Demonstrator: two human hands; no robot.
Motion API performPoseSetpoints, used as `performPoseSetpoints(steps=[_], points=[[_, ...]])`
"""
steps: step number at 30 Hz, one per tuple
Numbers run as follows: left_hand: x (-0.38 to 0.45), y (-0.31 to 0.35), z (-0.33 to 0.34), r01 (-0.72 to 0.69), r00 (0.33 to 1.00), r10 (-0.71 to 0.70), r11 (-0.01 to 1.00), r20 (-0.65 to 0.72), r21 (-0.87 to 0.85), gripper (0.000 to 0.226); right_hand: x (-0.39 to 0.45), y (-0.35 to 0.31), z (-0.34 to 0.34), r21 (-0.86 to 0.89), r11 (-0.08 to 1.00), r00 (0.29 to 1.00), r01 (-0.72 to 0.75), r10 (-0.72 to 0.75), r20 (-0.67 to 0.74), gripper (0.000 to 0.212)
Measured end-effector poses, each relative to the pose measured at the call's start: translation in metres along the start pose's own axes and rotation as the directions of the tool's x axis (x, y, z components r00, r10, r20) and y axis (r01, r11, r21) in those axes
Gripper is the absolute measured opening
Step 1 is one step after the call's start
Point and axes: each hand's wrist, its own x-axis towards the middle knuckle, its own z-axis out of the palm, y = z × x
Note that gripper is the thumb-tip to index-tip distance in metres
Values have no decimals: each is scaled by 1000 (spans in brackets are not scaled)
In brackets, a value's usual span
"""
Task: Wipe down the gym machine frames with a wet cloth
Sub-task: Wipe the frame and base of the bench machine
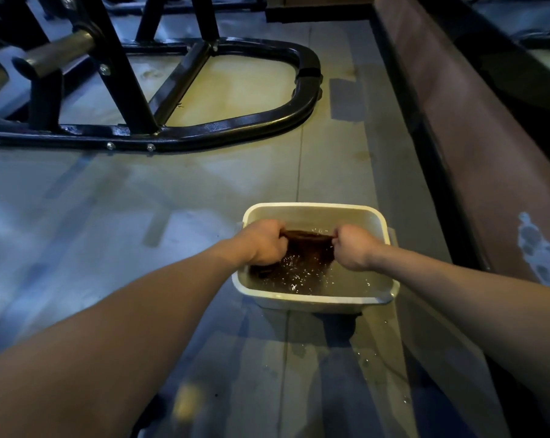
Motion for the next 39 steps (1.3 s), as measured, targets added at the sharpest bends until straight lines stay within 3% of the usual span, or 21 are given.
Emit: performPoseSetpoints(steps=[3, 6, 9, 11, 14, 16, 18, 20, 22, 27, 30, 33, 36, 39], points=[[3, 6, -8, -3, 989, -31, 973, -142, -232, 30, 0, -11, -12, 293, 954, 993, -58, 84, -79, 11], [5, 15, -12, -3, 973, -82, 931, -217, -366, 23, -2, -23, -24, 583, 808, 984, -87, 160, -76, 16], [3, 20, -16, -62, 944, -84, 905, -318, -421, 29, 0, -26, -30, 717, 687, 960, -113, 263, -100, 31], [0, 19, -19, -101, 934, -51, 911, -354, -399, 29, 1, -25, -33, 675, 730, 943, -108, 290, -162, 34], [-2, 17, -18, -106, 957, 20, 954, -291, -281, 22, -1, -22, -35, 562, 825, 942, -58, 231, -243, 31], [-2, 12, -13, -107, 971, 79, 987, -224, -117, 16, -2, -18, -30, 368, 928, 952, -53, 158, -262, 33], [-4, 9, -8, -113, 988, 117, 993, -101, 44, 14, -2, -9, -20, 160, 986, 982, 36, -5, -191, 32], [-6, 7, 0, -133, 991, 126, 976, 51, 175, 21, -2, 0, -11, 38, 990, 989, 139, -137, -57, 36], [-7, 5, 8, -165, 978, 129, 959, 165, 231, 26, -5, 5, -6, -118, 977, 984, 177, -174, 40, 37], [-3, 5, 15, -209, 964, 140, 925, 225, 317, 21, -11, 4, -1, -388, 903, 982, 187, -164, 92, 18], [1, 9, 13, -172, 977, 130, 951, 171, 259, 9, -9, 6, -3, -324, 940, 994, 110, -107, 27, 16], [2, 12, 8, -90, 992, 87, 995, 89, 31, 15, -4, 1, -8, -16, 1000, 1000, -9, 9, -16, 18], [2, 15, 1, -55, 998, 45, 972, -48, -228, 20, -5, -11, -15, 297, 952, 994, -67, 91, -68, 22], [1, 16, -10, -87, 977, 11, 934, -215, -346, 27, -11, -26, -23, 328, 943, 983, -59, 112, -147, 27]])
